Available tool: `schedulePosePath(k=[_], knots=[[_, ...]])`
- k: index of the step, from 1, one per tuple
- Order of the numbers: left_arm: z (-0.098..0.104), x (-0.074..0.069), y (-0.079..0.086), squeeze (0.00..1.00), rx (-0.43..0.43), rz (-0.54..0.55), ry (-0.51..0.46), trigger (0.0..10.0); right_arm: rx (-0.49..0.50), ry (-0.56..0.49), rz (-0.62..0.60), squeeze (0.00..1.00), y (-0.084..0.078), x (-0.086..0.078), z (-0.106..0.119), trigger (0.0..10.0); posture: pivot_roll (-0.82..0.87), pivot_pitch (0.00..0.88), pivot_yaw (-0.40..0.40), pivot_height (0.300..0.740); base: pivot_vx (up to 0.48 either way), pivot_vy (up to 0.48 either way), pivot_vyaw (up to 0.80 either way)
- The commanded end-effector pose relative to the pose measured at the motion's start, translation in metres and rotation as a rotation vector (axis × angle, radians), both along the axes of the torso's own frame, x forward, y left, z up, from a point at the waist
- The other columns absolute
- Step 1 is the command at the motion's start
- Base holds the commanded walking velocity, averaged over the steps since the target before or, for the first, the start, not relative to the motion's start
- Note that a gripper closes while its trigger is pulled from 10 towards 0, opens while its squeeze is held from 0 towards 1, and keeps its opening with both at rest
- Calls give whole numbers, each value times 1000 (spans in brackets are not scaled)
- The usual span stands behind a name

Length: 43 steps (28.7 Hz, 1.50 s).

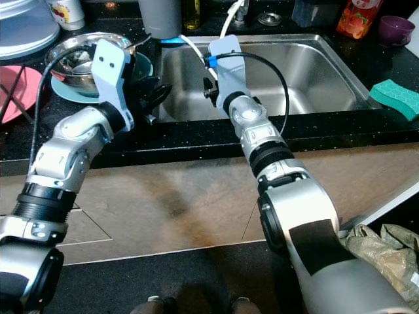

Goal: Kitchen organization

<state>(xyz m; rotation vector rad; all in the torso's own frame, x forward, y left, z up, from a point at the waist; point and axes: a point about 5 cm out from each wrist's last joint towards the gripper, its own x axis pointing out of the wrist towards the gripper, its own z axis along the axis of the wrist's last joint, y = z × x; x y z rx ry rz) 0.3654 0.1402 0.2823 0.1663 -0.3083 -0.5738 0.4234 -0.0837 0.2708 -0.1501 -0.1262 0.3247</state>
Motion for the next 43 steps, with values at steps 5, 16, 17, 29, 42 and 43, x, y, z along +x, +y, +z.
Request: schedulePosePath(k=[5,16,17,29,42,43], knots=[[8,-6,0,0,-74,6,-23,10000,217,-170,-87,0,-21,-3,23,10000,25,142,-14,740,0,0,0],[14,-13,11,0,-126,78,-32,10000,326,-280,-147,0,-50,-21,18,10000,16,128,3,740,0,0,0],[14,-13,11,0,-126,78,-32,10000,326,-280,-147,0,-50,-21,18,10000,16,128,3,740,0,0,0],[16,-20,9,0,-75,97,-89,10000,368,-319,-126,0,-51,-43,15,10000,21,108,9,740,0,0,0],[11,-27,11,0,-97,33,-48,10000,378,-250,-57,0,-40,-50,10,10000,23,110,3,740,0,0,0],[11,-27,13,0,-110,30,-41,10000,385,-235,-29,0,-38,-51,9,10000,23,110,3,740,0,0,0]])
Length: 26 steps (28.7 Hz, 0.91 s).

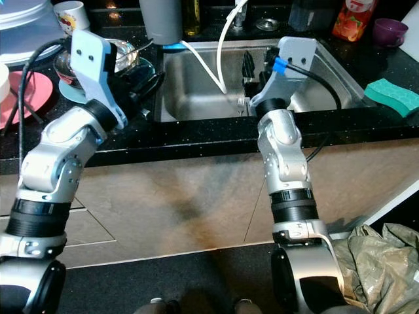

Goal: Kitchen organization

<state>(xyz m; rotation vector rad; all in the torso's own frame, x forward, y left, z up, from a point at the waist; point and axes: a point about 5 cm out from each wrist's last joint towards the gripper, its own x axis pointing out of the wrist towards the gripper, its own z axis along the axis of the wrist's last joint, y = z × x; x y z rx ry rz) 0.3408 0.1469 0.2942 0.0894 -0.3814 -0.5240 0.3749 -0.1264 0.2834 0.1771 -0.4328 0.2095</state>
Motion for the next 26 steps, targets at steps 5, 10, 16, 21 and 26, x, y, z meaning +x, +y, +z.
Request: schedulePosePath(k=[5,10,16,21,26], knots=[[0,-9,7,0,-53,-102,13,10000,59,59,221,0,13,-8,-6,10000,19,117,-1,740,0,0,0],[0,-24,9,0,-105,-304,61,10000,66,97,404,0,14,-18,-11,10000,19,124,-6,740,0,0,0],[-20,-57,12,0,26,-627,231,10000,112,112,762,0,4,-49,-19,10000,18,129,-12,740,0,0,0],[-51,-77,-4,0,182,-732,372,10000,-17,170,1034,0,7,-82,-37,10000,19,131,-14,740,0,0,0],[-69,-84,-21,0,272,-754,407,10000,-232,329,1102,0,19,-95,-72,10000,19,130,-15,740,0,0,0]])
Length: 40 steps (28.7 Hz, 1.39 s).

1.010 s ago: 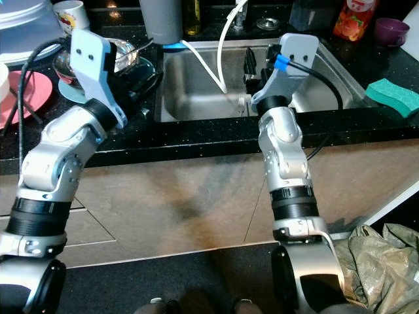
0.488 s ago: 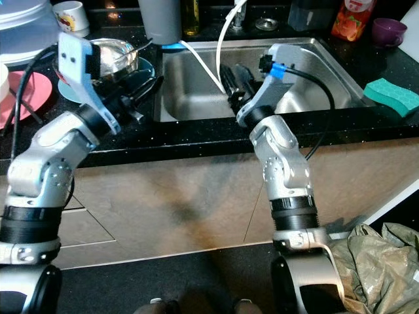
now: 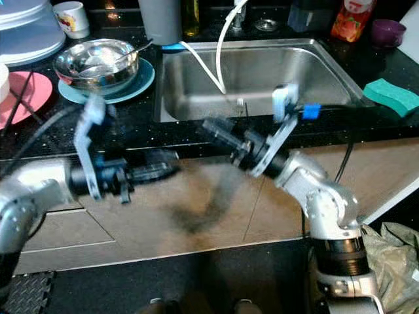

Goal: Kitchen organization

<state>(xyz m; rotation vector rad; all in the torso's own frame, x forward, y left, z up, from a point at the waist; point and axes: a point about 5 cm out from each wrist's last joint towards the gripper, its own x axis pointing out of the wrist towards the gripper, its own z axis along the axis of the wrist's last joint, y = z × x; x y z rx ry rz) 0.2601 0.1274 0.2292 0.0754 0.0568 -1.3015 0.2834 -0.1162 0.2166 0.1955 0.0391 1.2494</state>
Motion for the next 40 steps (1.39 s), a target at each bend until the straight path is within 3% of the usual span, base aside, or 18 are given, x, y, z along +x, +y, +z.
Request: schedulePosePath(k=[1,2,4,5,8,14,18,22,26,27,30,31,34,39,40], knots=[[-19,0,-14,0,97,22,-8,10000,-237,56,70,0,14,-11,-42,10000,23,131,-18,740,0,0,0],[-19,0,-14,0,97,22,-8,10000,-237,56,70,0,14,-11,-42,10000,23,131,-18,740,0,0,0],[-31,3,-19,0,154,52,5,10000,-357,77,64,0,14,-13,-62,10000,24,129,-18,740,0,0,0],[-31,3,-19,0,154,52,5,10000,-357,77,64,0,14,-13,-62,10000,24,129,-18,740,0,0,0],[-55,3,-24,0,267,75,46,10000,-451,124,36,0,13,-14,-85,10000,22,130,-13,740,0,0,0],[-70,-2,-23,0,332,79,101,10000,-478,148,44,0,12,-17,-92,10000,22,130,-13,740,0,0,0],[-101,-10,-19,0,472,136,172,10000,-583,187,52,0,8,-24,-113,10000,23,133,-14,740,0,0,0],[-111,-10,-18,0,508,179,195,10000,-625,200,34,0,6,-24,-123,10000,23,134,-14,740,0,0,0],[-134,-5,-10,0,565,358,261,10000,-751,219,-132,0,-2,-15,-149,10000,24,136,-15,740,0,0,0],[-134,-5,-10,0,565,358,261,10000,-751,219,-132,0,-2,-15,-149,10000,24,136,-15,740,0,0,0],[-151,5,2,0,553,595,276,10000,-729,251,-367,0,-8,-2,-162,10000,25,137,-13,740,0,0,0],[-151,5,2,0,553,595,276,10000,-729,251,-367,0,-8,-2,-162,10000,25,137,-13,740,0,0,0],[-163,10,15,0,533,784,275,10000,-709,283,-517,0,-12,1,-171,10000,25,138,-13,740,0,0,0],[-179,6,28,0,603,861,269,10000,-672,319,-722,0,-21,3,-182,10000,21,137,-12,740,0,0,0],[-178,7,29,0,613,881,227,10000,-661,339,-807,0,-27,4,-185,10000,22,137,-12,740,0,0,0]])
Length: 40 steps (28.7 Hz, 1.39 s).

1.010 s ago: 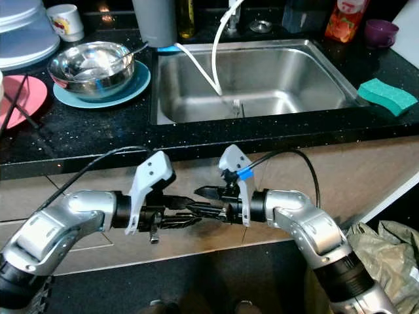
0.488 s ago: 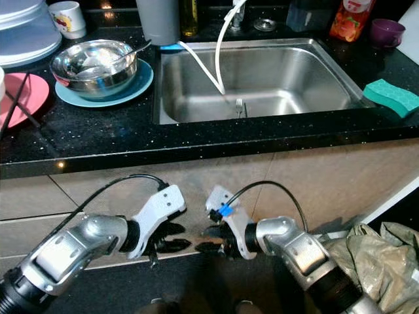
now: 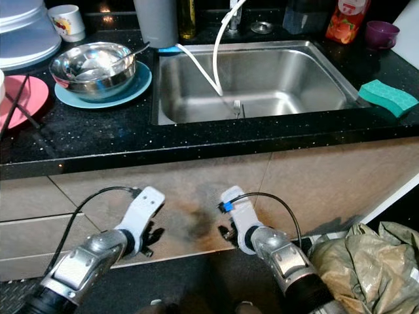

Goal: Kitchen organization

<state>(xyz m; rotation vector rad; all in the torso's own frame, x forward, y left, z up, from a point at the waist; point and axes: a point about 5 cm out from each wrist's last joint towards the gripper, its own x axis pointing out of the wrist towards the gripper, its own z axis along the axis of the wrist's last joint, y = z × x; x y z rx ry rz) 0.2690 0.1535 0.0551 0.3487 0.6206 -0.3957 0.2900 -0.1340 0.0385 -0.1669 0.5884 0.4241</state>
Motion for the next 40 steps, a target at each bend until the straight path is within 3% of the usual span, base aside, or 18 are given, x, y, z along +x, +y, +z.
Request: schedulePosePath(k=[1,6,10,13,31,39,40], knots=[[-4,-2,3,0,34,13,-15,10000,-10,5,-80,0,-10,-3,-7,10000,22,137,-12,740,0,0,0],[24,17,1,0,-111,114,-187,10000,52,-81,-207,0,-13,4,2,10000,20,133,-6,740,0,0,0],[25,18,6,0,-139,181,-198,10000,91,-82,-201,0,-7,5,5,10000,17,128,2,740,0,0,0],[21,12,5,0,-139,159,-175,10000,78,-46,-165,0,-2,0,-2,10000,16,125,4,740,0,0,0],[31,9,8,0,-158,168,-261,10000,109,-116,-143,0,2,1,11,10000,18,137,-10,740,0,0,0],[40,-2,7,0,-211,61,-270,10000,125,-108,-47,0,8,-5,17,10000,17,142,-12,740,0,0,0],[42,-6,4,0,-236,-2,-259,10000,123,-97,-20,0,9,-8,17,10000,20,142,-15,740,0,0,0]])
